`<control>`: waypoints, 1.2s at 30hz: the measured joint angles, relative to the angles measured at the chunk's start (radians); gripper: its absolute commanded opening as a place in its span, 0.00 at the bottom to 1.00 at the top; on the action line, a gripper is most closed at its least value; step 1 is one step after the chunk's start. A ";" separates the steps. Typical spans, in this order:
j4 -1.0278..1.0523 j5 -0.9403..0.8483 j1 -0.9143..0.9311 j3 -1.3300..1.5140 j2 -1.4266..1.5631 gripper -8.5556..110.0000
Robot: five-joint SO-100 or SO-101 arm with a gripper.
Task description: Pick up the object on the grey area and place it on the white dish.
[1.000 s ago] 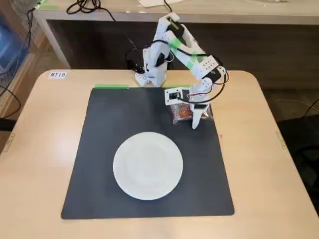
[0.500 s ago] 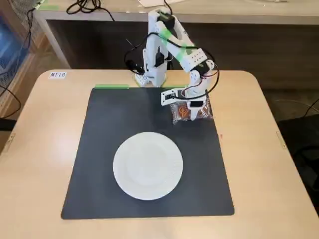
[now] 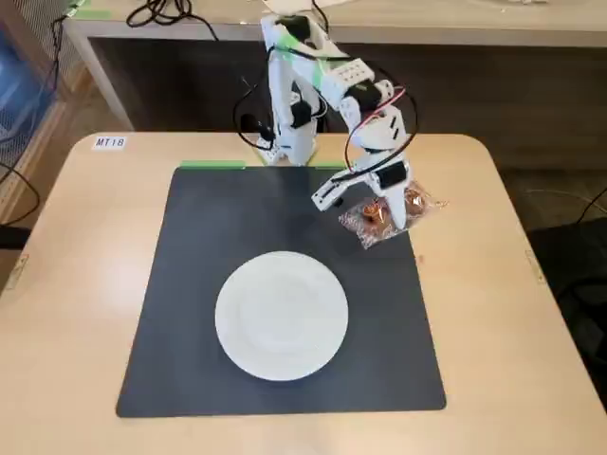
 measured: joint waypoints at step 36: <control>1.062 -0.293 0.411 -1.692 -1.397 0.40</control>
